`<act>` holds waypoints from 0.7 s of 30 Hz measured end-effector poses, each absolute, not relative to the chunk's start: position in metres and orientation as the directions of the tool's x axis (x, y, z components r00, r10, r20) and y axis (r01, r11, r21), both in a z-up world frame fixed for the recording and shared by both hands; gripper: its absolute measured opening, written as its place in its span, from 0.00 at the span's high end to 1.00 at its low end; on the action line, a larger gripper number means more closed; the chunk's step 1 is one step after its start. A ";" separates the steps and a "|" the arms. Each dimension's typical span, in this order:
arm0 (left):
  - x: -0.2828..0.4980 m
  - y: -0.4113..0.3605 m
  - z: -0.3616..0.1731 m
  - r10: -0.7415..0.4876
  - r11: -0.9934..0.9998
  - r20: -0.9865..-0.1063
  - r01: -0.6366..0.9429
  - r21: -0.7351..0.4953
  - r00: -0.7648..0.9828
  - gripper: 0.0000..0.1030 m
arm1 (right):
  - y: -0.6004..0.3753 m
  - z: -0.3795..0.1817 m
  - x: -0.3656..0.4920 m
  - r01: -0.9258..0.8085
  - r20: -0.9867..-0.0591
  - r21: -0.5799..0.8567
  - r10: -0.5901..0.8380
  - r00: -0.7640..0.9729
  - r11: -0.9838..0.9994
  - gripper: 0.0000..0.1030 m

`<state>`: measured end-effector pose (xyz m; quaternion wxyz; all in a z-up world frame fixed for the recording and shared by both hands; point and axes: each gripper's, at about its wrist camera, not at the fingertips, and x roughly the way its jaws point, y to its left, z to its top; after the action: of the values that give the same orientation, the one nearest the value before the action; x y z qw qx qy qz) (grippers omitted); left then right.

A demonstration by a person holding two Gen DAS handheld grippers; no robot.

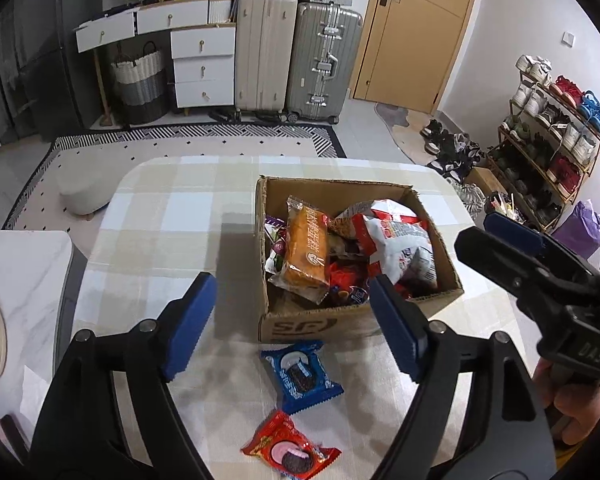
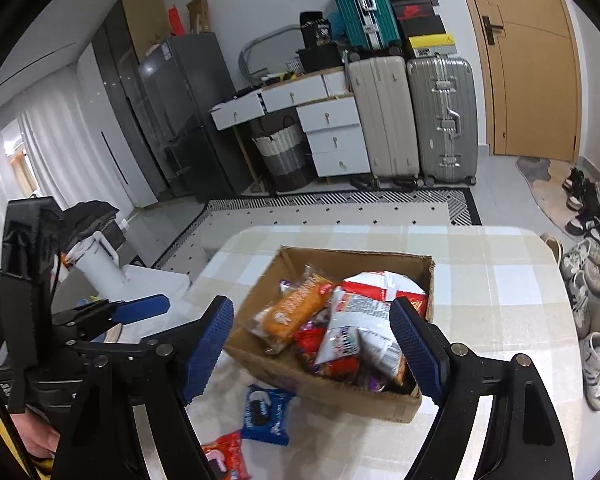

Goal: Organize snacks
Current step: 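Withdraw both tools from the box toward the two Oreo packs on the table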

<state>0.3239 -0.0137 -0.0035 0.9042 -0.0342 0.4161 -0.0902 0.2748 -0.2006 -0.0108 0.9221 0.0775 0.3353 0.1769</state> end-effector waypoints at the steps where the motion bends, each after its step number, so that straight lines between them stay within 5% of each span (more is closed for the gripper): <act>1: 0.318 -0.013 0.000 -0.188 0.982 -0.743 0.134 -0.133 0.643 0.24 | -0.200 -0.007 0.268 -0.280 -0.580 0.261 0.382 0.720 0.924 0.18; 10: 0.268 0.003 0.022 -0.157 0.987 -0.707 0.088 -0.134 0.689 0.21 | -0.193 0.025 0.203 -0.321 -0.490 0.250 0.406 0.771 0.913 0.05; 21: 0.153 0.017 0.052 -0.121 0.991 -0.599 0.066 -0.113 0.791 0.15 | -0.190 0.047 0.111 -0.326 -0.410 0.253 0.406 0.816 0.911 0.01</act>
<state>0.1532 0.0173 0.0516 0.9454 -0.0431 0.3192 -0.0493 0.1114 -0.1903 0.0470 0.9491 0.0857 0.2336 0.1929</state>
